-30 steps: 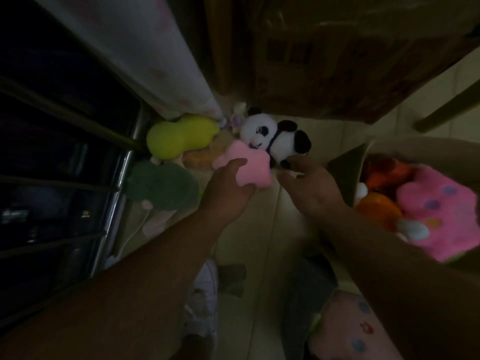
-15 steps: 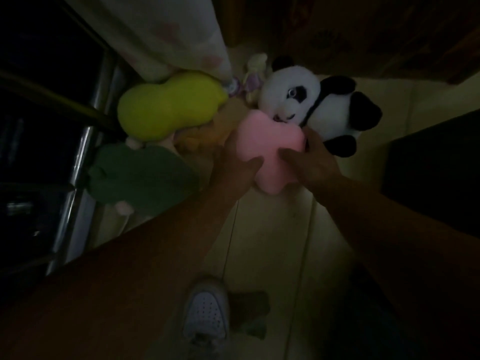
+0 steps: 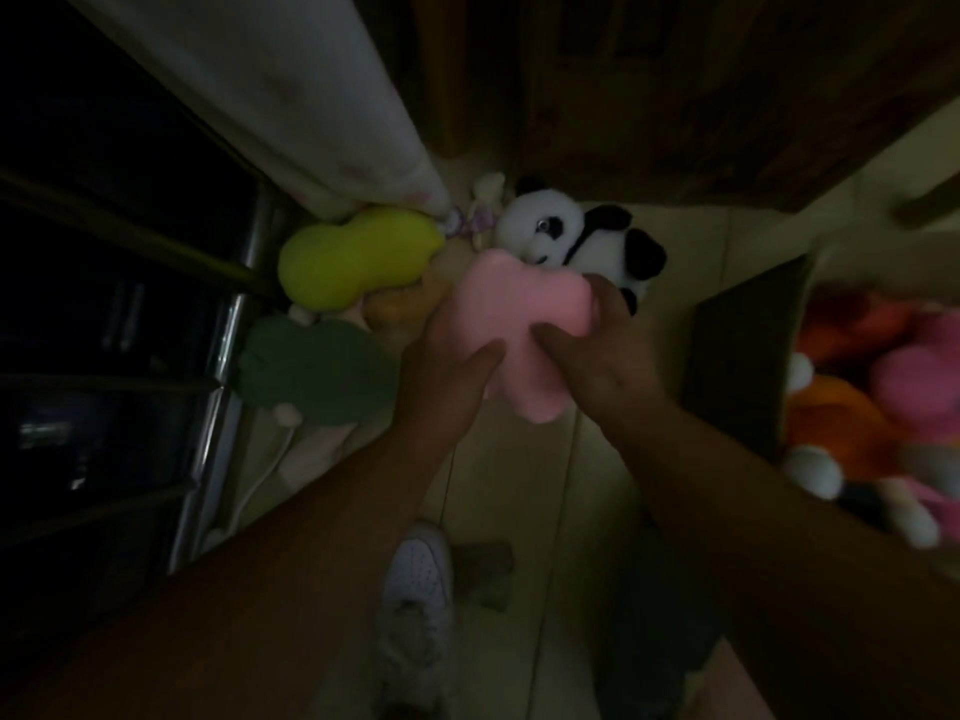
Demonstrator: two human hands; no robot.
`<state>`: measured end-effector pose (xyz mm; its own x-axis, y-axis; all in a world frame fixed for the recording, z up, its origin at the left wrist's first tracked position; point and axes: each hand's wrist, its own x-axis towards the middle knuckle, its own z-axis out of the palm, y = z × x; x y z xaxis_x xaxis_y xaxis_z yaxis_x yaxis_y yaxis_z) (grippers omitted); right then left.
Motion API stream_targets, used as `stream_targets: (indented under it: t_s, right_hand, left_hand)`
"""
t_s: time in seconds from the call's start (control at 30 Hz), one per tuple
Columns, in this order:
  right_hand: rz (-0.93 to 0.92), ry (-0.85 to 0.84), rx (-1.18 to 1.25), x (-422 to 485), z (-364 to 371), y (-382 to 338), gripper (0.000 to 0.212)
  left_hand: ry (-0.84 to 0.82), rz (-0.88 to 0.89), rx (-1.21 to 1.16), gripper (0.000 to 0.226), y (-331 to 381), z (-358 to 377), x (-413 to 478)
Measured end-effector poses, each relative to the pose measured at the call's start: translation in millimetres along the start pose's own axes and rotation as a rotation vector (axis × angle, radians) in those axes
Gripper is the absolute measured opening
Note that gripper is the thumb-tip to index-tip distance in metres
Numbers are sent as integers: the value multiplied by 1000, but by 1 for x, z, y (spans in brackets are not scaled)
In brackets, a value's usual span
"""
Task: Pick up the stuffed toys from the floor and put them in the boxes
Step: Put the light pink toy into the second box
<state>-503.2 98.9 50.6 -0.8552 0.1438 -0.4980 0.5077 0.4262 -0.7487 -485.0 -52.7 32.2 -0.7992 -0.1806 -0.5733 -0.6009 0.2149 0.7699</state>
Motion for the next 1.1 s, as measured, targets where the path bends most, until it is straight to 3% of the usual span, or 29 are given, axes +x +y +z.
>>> stream_targets:
  t_s: [0.23,0.5,0.93,1.1]
  right_hand:
    - [-44,62,-28,-82,-98,-63,73]
    - [-29,226,16,-153,-215,-92,71]
    - [90,499,80,-223,-387,-37,70]
    - [205,600,175,-244,-452,2,79]
  left_hand:
    - [-37,111,109,79,99,5,-96]
    - [-117,152,185,81,184,58,-173]
    - [-300,268,318,72,259,212,-271]
    - [-363,313,339,80,276,286,-308]
